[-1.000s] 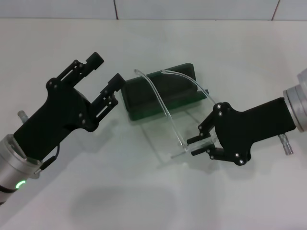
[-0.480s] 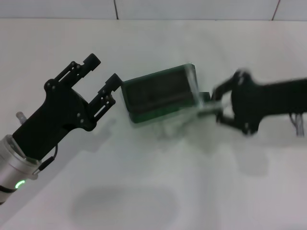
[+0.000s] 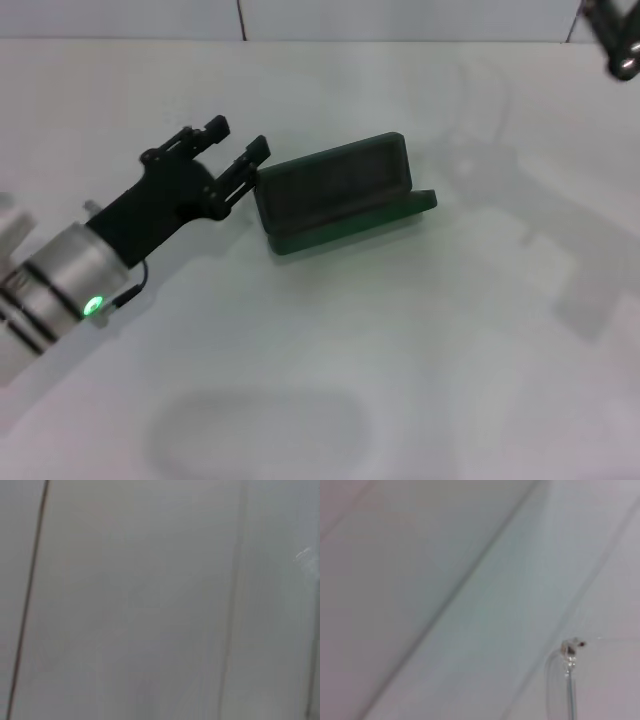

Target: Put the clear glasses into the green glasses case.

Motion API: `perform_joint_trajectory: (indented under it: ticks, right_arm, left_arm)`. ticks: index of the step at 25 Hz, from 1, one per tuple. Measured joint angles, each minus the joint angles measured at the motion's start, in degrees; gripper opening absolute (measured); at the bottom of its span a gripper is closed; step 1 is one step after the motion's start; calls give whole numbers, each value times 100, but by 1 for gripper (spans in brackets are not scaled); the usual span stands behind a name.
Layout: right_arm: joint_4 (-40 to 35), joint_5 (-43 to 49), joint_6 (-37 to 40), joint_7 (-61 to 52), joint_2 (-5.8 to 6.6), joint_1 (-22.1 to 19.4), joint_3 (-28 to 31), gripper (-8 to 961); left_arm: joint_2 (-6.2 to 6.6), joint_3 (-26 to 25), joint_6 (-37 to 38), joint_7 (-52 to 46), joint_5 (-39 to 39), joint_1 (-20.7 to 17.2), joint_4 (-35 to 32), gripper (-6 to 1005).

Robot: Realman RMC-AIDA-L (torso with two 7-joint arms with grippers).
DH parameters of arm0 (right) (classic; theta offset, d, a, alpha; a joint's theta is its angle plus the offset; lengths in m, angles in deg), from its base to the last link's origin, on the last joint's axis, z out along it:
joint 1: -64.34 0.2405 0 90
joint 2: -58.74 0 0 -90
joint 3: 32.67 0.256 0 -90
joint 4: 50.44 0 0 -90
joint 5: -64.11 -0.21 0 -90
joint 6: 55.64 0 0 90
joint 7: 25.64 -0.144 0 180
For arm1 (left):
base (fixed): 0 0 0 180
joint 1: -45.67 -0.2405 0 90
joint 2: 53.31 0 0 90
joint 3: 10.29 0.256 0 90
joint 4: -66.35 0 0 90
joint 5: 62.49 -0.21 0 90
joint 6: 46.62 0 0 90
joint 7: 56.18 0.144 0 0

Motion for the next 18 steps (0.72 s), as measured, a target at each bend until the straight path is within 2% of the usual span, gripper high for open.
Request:
perform_joint_trajectory:
  ticks: [3, 8, 12, 18]
  right_arm:
    - [764, -1046, 408, 887, 3, 5, 2, 127]
    - [1188, -1489, 619, 1117, 29, 66, 14, 127]
    - [1318, -1495, 620, 1123, 35, 139, 48, 127]
    - [1360, -1491, 618, 1127, 45, 161, 62, 127]
  left_arm:
    - [-4, 47, -734, -347, -84, 323, -1, 592]
    - [-54, 65, -1482, -827, -714, 885, -2, 591]
    - [-78, 70, -1542, -930, -1183, 1052, -2, 592]
    - [-79, 469, -1163, -985, -1240, 1006, -12, 591]
